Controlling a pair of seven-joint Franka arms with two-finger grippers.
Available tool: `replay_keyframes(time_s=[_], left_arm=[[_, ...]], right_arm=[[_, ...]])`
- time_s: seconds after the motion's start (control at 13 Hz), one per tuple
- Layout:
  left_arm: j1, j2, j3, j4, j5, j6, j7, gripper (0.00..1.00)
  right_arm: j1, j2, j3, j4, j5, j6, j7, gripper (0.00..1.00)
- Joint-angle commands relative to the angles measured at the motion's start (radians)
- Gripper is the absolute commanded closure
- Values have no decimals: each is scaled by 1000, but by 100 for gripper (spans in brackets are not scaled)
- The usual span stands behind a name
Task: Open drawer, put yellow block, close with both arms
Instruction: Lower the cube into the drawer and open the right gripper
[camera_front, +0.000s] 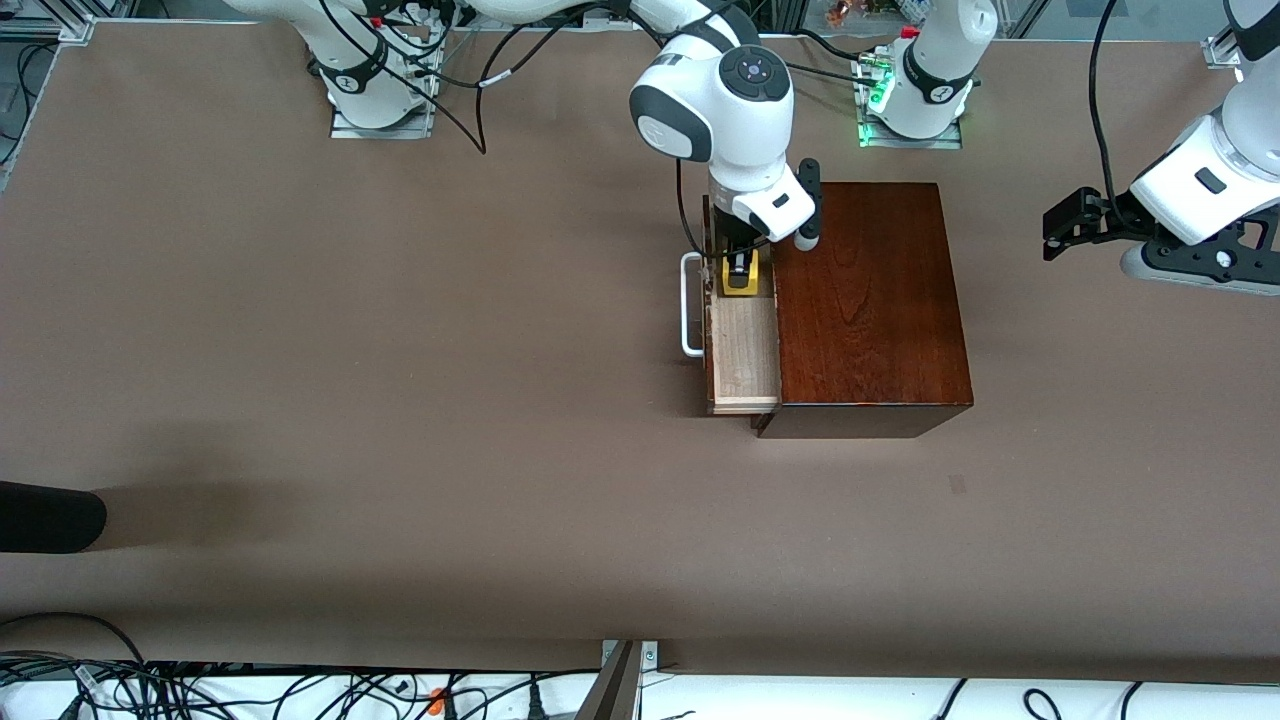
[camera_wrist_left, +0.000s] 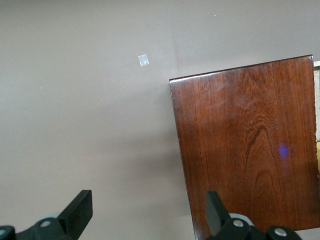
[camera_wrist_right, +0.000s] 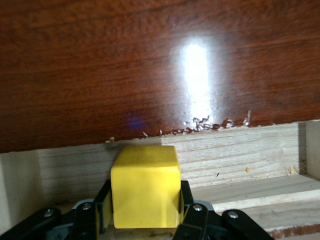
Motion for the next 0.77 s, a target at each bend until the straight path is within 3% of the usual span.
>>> replay_keyframes(time_s=[0.0,0.08,0.15,0.23,0.54,0.69], left_arm=[[3,-22,-4,-17,-7,-7,19,0],[3,-20,-4,-17,-7,-7,19,0],[3,-20,-4,-17,-7,-7,19,0],[3,-19,-4,-17,-7,-5,19,0],[3,-17,-4,-12,-7,-7,19,0],[3,-17,-4,-11,-7,-7,19,0]], right_arm=[[11,17,-8,15,-17,-7,-3,64],[11,18,-8,12,-17,-7,-3,62],[11,18,-8,8,-17,-7,-3,41],[11,17,-8,8,-17,-7,-4,0],[9,1,-8,20,-8,-59,17,0],[0,-67,-5,40,9,-142,69,0]])
